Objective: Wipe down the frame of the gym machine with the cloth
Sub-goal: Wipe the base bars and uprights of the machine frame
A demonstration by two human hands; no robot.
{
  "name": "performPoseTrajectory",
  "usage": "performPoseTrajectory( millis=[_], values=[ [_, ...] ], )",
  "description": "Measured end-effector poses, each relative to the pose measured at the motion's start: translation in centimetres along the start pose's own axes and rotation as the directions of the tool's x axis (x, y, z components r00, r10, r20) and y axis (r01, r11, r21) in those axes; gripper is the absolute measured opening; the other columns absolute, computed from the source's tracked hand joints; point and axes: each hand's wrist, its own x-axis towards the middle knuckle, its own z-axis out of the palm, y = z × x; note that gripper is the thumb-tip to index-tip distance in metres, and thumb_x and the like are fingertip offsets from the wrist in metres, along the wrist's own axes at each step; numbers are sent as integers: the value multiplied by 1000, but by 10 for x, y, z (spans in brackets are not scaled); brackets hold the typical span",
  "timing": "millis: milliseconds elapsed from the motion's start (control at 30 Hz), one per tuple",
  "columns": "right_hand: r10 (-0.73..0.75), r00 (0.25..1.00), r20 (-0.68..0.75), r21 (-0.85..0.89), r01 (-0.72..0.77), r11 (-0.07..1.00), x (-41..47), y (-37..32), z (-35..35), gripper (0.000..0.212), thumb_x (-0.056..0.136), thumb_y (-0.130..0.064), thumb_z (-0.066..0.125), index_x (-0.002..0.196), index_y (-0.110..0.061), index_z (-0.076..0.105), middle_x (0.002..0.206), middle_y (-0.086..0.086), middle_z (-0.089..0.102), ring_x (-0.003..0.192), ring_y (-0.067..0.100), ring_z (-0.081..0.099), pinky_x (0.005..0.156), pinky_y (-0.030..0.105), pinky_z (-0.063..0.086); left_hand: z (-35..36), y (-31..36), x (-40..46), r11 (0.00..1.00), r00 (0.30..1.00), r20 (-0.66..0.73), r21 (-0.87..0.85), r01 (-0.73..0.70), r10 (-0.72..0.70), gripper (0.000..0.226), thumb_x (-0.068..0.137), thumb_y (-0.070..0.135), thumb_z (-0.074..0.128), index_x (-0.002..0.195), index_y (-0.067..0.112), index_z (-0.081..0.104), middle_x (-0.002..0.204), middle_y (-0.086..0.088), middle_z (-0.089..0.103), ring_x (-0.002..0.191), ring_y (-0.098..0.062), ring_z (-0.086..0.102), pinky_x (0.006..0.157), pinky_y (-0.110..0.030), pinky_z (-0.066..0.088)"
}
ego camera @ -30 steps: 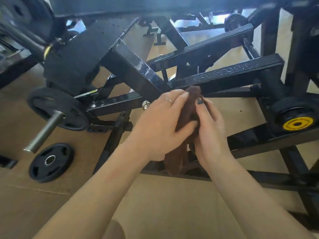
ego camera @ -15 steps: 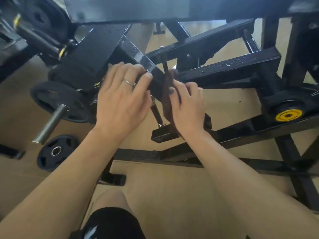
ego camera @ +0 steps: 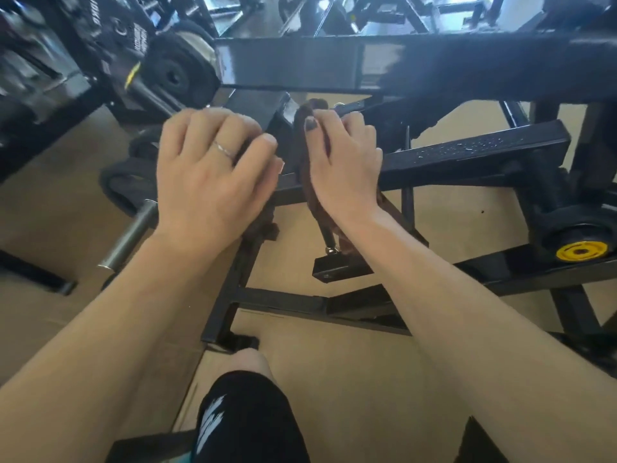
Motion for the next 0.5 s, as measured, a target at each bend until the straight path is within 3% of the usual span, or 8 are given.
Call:
performPoseTrajectory(
  millis=[100, 200, 333, 400, 500],
  values=[
    [-7, 1000, 4, 13, 7, 1000, -9, 33, -5, 50, 103, -49, 29, 124, -24, 68, 114, -1, 63, 102, 15, 48, 86, 37, 46, 16, 1, -3, 999, 996, -90, 29, 15, -13, 9, 81, 7, 73, 79, 14, 68, 88, -4, 71, 86, -25, 55, 80, -39, 38],
    [268, 960, 83, -47, -265, 963, -35, 92, -15, 49, 106, -46, 25, 126, -25, 63, 118, 1, 59, 112, 23, 50, 97, 49, 48, 24, 5, -2, 998, 986, -166, 41, 40, -33, 15, 72, -1, 71, 72, 13, 65, 82, -3, 70, 83, -23, 52, 77, -38, 38],
    [615, 785, 80, -120, -604, 788, -68, 152, -23, 68, 98, -65, 14, 135, -27, 57, 132, 7, 58, 124, 30, 51, 108, 55, 44, 26, 7, -1, 1000, 982, -189, 6, 22, -20, 17, 63, -4, 63, 68, 12, 63, 79, -3, 69, 83, -23, 49, 76, -37, 37],
    [663, 745, 80, -96, -656, 749, -62, 147, -18, 63, 98, -65, 17, 133, -31, 56, 131, 6, 57, 123, 30, 51, 107, 55, 45, 26, 7, 0, 1000, 980, -197, -11, 16, -18, 18, 62, -4, 62, 68, 12, 63, 78, -4, 69, 82, -23, 49, 76, -36, 37],
    [539, 839, 72, -64, -535, 842, -45, 102, -9, 36, 103, -54, 24, 120, -41, 53, 130, 3, 53, 122, 25, 47, 106, 53, 43, 28, 10, 0, 999, 977, -212, -22, 29, -33, 17, 61, -3, 63, 66, 13, 62, 76, -4, 68, 81, -23, 50, 75, -36, 36]
  ],
)
